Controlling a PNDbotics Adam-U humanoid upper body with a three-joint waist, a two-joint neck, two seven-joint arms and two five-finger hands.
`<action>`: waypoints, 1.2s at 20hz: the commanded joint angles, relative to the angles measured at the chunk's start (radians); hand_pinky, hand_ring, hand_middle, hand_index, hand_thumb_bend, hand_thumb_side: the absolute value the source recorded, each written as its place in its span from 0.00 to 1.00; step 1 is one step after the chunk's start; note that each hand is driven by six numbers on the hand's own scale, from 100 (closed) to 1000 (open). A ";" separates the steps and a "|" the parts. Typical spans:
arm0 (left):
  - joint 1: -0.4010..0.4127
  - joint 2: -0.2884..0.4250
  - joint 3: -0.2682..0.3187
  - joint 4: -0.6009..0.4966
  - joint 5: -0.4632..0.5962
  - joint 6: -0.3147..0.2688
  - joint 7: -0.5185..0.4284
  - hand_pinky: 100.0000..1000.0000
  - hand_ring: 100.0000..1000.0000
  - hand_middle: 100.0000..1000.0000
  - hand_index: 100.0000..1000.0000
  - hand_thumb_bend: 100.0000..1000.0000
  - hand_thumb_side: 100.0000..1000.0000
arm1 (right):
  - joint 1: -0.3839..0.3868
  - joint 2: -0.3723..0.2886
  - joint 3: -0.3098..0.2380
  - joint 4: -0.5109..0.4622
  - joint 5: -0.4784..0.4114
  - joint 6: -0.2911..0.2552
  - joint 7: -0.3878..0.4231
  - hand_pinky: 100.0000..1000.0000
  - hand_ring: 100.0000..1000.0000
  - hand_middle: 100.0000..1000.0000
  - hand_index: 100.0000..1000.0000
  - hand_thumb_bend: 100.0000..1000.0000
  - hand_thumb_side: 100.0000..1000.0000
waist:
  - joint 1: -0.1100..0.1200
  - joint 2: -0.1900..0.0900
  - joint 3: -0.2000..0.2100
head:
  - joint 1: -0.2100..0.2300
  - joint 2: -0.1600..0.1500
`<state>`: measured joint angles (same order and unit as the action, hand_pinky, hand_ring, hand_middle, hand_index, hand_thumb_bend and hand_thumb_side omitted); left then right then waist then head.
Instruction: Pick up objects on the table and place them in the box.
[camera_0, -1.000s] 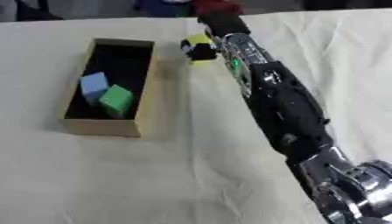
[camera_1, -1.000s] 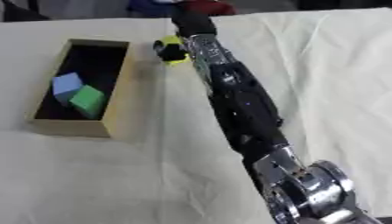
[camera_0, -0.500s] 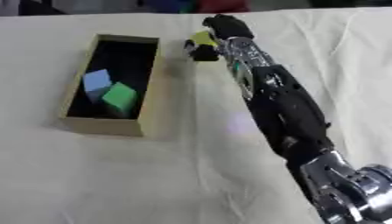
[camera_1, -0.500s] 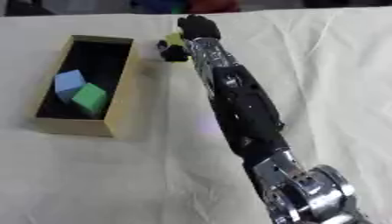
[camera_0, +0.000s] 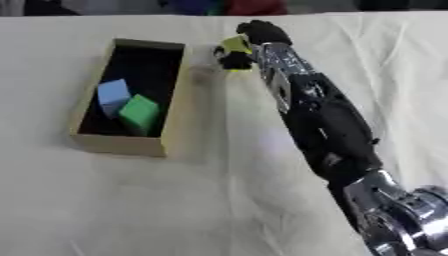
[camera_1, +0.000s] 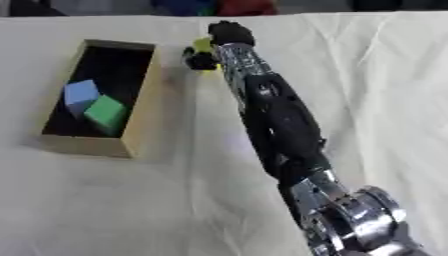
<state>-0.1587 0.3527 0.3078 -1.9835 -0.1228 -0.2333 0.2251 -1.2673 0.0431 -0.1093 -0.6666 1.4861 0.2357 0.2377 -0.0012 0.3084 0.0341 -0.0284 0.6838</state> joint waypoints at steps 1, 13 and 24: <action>-0.007 0.022 0.002 -0.016 -0.005 -0.001 -0.005 0.70 0.57 0.71 0.77 0.00 0.72 | -0.030 -0.019 -0.009 -0.018 0.012 0.014 -0.006 0.87 0.92 0.69 0.93 0.12 0.81 | 0.005 -0.017 0.002 | -0.001 -0.013; -0.004 0.036 -0.001 -0.016 -0.004 0.000 -0.008 0.70 0.57 0.71 0.76 0.00 0.72 | -0.100 -0.038 -0.007 0.084 0.023 0.029 0.055 0.86 0.93 0.71 0.94 0.15 0.88 | -0.011 -0.031 -0.003 | 0.011 0.007; -0.003 0.035 0.000 -0.016 -0.003 0.000 -0.010 0.70 0.57 0.71 0.76 0.00 0.72 | -0.081 -0.037 -0.013 0.101 0.014 0.058 0.066 0.86 0.93 0.70 0.94 0.16 0.89 | -0.008 -0.031 -0.002 | 0.008 0.006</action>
<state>-0.1582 0.3614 0.3050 -1.9835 -0.1231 -0.2325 0.2177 -1.3272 0.0225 -0.1177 -0.5562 1.4986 0.2886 0.3045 -0.0169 0.2996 0.0316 -0.0198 0.6866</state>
